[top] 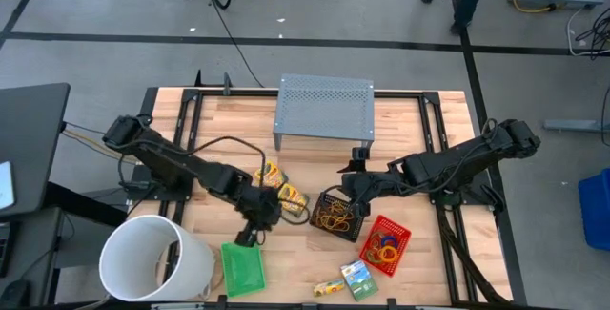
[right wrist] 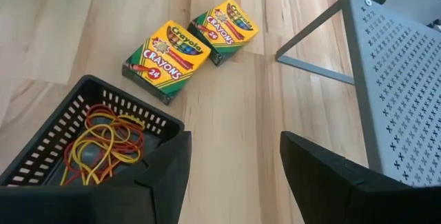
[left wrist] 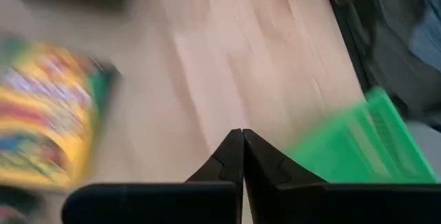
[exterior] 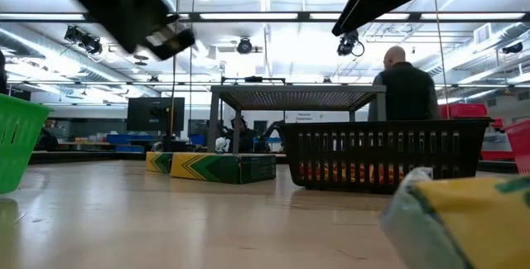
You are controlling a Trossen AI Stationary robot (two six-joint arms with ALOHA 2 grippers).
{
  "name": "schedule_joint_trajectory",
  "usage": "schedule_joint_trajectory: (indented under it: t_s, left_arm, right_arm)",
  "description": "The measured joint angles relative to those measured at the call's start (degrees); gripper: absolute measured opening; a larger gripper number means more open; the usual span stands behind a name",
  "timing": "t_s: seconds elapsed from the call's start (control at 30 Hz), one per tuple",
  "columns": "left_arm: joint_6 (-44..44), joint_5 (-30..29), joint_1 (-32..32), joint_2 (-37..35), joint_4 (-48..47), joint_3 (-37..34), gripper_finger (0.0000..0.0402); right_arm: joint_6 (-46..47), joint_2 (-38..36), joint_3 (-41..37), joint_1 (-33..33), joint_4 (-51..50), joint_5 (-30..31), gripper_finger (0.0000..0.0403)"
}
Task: Pick & Place Office Desk Supplies
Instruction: Prepare the green bin
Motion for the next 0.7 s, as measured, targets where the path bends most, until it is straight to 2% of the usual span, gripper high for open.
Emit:
schedule_joint_trajectory:
  t_s: [0.2, 0.47, 0.6, 0.7]
  left_arm:
    - [-3.34, 4.08, -3.49, 0.89, -5.90, -0.09, 0.0002]
    - [-7.11, 12.34, -6.97, 0.82, -4.53, -0.04, 0.0002]
    - [-8.53, 11.73, -7.93, 2.36, -4.25, -0.04, 0.0001]
    - [-8.81, 9.14, -8.08, 4.65, -3.76, -0.04, 0.0001]
  right_arm:
    - [-0.15, 0.00, 0.00, 0.02, 0.04, 0.00, 0.0231]
    - [-0.14, 0.02, 0.00, 0.02, -0.07, 0.00, 0.0231]
    - [-0.11, 0.02, 0.00, 0.00, -0.24, 0.00, 0.0231]
    - [-0.11, 0.02, 0.00, 0.02, -0.24, 0.01, 0.0231]
